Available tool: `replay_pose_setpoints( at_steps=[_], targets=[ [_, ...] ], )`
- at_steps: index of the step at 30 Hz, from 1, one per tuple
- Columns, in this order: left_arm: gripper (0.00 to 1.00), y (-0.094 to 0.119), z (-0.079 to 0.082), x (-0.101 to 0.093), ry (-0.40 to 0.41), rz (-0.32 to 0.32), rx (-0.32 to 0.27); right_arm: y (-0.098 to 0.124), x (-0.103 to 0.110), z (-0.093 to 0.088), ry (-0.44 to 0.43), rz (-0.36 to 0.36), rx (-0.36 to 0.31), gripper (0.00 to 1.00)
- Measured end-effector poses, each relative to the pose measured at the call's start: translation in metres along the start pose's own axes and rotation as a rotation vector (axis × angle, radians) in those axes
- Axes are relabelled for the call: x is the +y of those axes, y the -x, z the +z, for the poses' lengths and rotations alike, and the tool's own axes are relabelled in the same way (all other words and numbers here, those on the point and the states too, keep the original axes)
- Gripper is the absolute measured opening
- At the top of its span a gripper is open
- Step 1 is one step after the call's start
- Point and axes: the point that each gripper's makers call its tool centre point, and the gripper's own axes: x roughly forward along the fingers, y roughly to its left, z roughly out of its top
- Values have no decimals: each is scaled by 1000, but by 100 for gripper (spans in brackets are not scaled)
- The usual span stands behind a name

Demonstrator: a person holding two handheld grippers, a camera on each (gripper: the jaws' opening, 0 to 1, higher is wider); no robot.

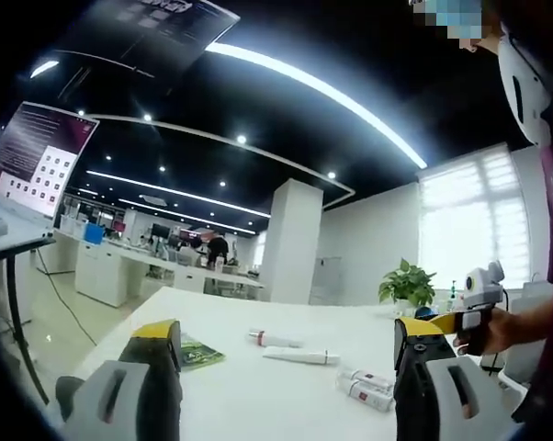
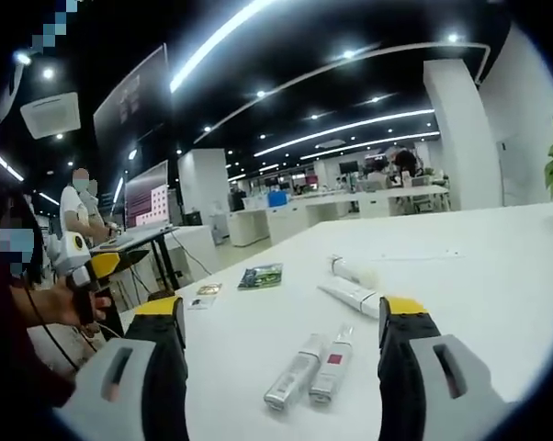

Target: Arrange the skincare products in the storage area until every visible bottle or jar stands upright without overlapping.

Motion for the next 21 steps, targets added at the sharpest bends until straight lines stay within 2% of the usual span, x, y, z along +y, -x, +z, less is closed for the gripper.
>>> replay_pose_setpoints(
  at_steps=[13, 17, 21],
  targets=[
    [99, 3, -9, 5, -7, 17, 34, -17, 1, 6, 38, 12, 51, 84],
    [99, 3, -10, 3, -5, 6, 35, -31, 4, -1, 13, 44, 100, 83],
    [99, 3, -11, 3, -9, 4, 41, -45, 3, 4, 54, 54, 114, 81]
  ],
)
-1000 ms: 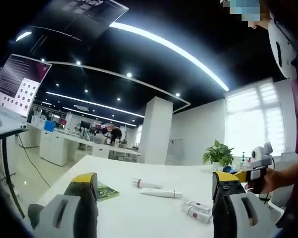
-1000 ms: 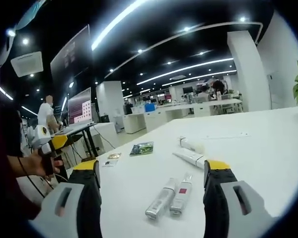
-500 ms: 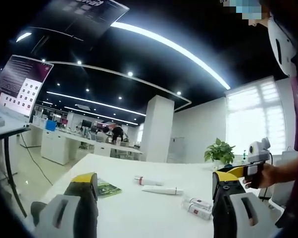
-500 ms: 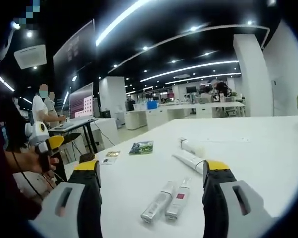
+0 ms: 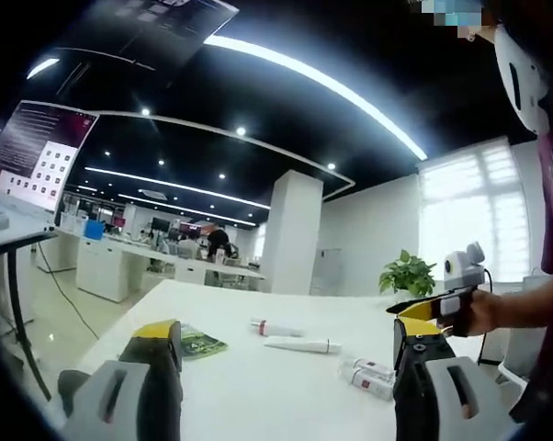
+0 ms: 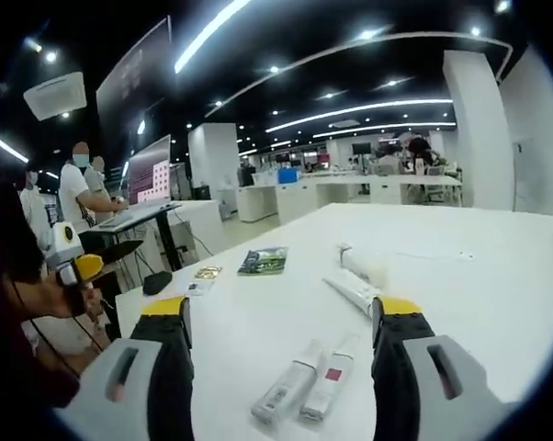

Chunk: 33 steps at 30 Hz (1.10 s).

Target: Arrange the skincare products in the storage area until every visible bottle or jar stands upright without overlapping.

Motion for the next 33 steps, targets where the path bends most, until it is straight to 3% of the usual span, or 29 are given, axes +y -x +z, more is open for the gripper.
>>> replay_pose_setpoints(
  at_steps=[7, 13, 17, 18, 22, 29, 33],
  targets=[
    [99, 0, 1, -1, -3, -2, 1, -25, -18, 17, 39, 38, 35, 76],
    [99, 3, 4, -1, -5, 3, -9, -52, -43, 16, 103, 46, 117, 71],
    [99, 7, 5, -1, -4, 3, -9, -77, -63, 4, 145, 60, 209, 69],
    [99, 8, 5, 0, -2, 7, -12, -83, -67, -7, 131, 78, 273, 69],
    [98, 10, 8, 1, -15, 15, -10, -103, -81, -28, 131, 108, 379, 67],
    [98, 16, 11, 7, -15, 26, -21, -123, -101, -51, 126, 129, 484, 55],
    [98, 17, 11, 7, -25, 21, -14, -134, -110, -59, 172, 137, 552, 55]
  ],
)
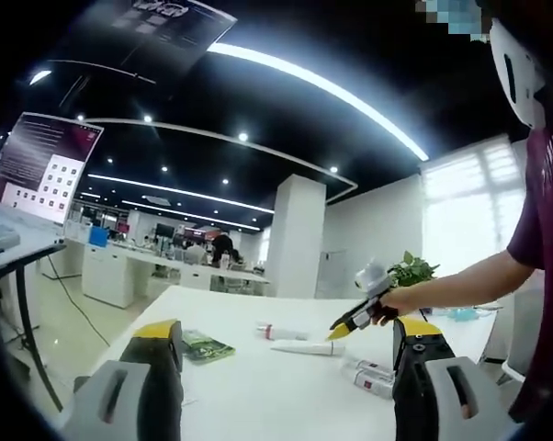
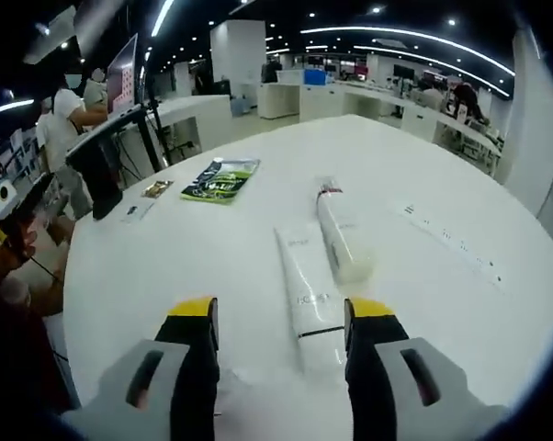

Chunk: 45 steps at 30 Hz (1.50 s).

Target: Arrange the skincare products in the storage area until every visible bottle or jar stands upright without overlapping.

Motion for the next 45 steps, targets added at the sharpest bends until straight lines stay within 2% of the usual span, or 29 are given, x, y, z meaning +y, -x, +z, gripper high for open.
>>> replay_pose_setpoints(
  at_steps=[2, 11, 15, 28, 35, 38, 39, 40, 42, 45],
  targets=[
    [98, 0, 0, 1, -2, -1, 0, -6, -3, 2, 4, 4, 9, 55],
    [98, 7, 0, 3, -9, 7, -2, -31, -15, -5, 31, 16, 132, 53],
    [98, 8, 0, 5, -2, 12, 0, -39, -18, -10, 6, 27, 191, 52],
    [98, 11, -4, 5, -13, 19, 23, -51, -23, -12, 9, 61, 248, 46],
    [97, 9, 3, 5, -33, 20, 17, -58, -24, -19, 16, 75, 292, 41],
    [97, 9, 12, 4, -51, 20, 1, -63, -23, -27, 26, 88, 324, 40],
    [97, 9, 15, 4, -58, 21, -4, -63, -28, -23, 78, 89, 309, 38],
    [97, 10, 16, 5, -61, 22, -4, -61, -25, -24, 21, 83, 317, 37],
    [97, 8, 19, -2, -64, 23, -6, -62, -25, -23, 24, 90, 323, 37],
    [96, 12, 16, 7, -71, 31, 5, -63, -28, -24, 68, 78, 344, 32]
  ],
)
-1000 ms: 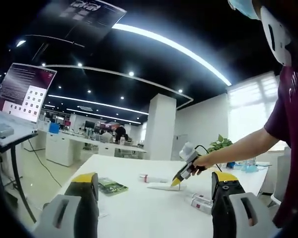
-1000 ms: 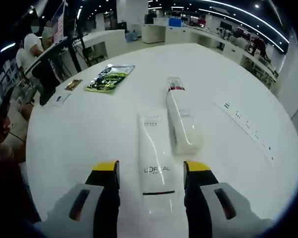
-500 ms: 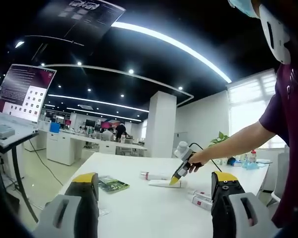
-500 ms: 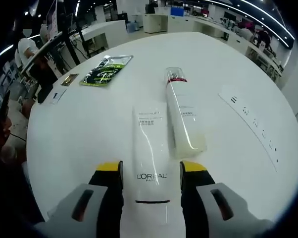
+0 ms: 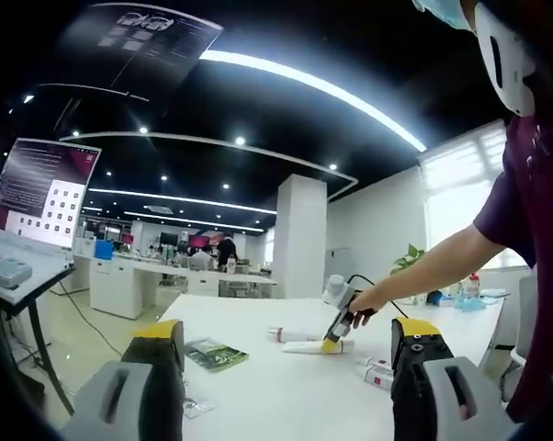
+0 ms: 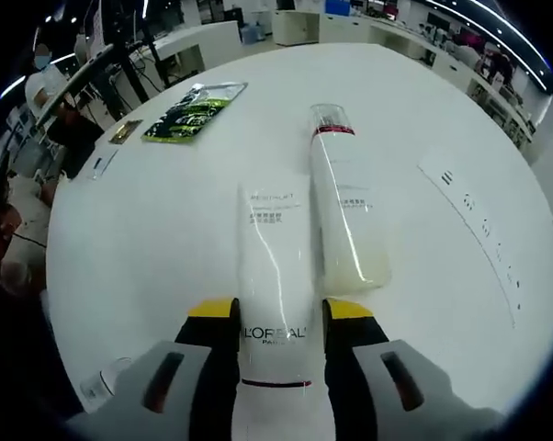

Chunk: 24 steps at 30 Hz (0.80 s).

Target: Arrange the skincare products in the storage area until every visible bottle or jar stands upright without overlapping.

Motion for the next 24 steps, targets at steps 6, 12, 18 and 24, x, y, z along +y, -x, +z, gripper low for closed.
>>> replay_pose_setpoints(
  at_steps=[6, 12, 18, 24],
  targets=[
    [95, 8, -5, 10, -1, 0, 0, -2, -2, 0, 16, -14, 42, 31],
    [94, 12, -12, 16, 5, 4, 5, -2, -2, -1, 7, -17, 46, 28],
    [94, 10, -14, 12, 0, -5, 18, -1, 2, -1, 47, -10, 32, 22],
    [93, 6, -16, 4, 1, -11, 29, 1, 2, 3, 133, -33, 33, 11]
  ],
)
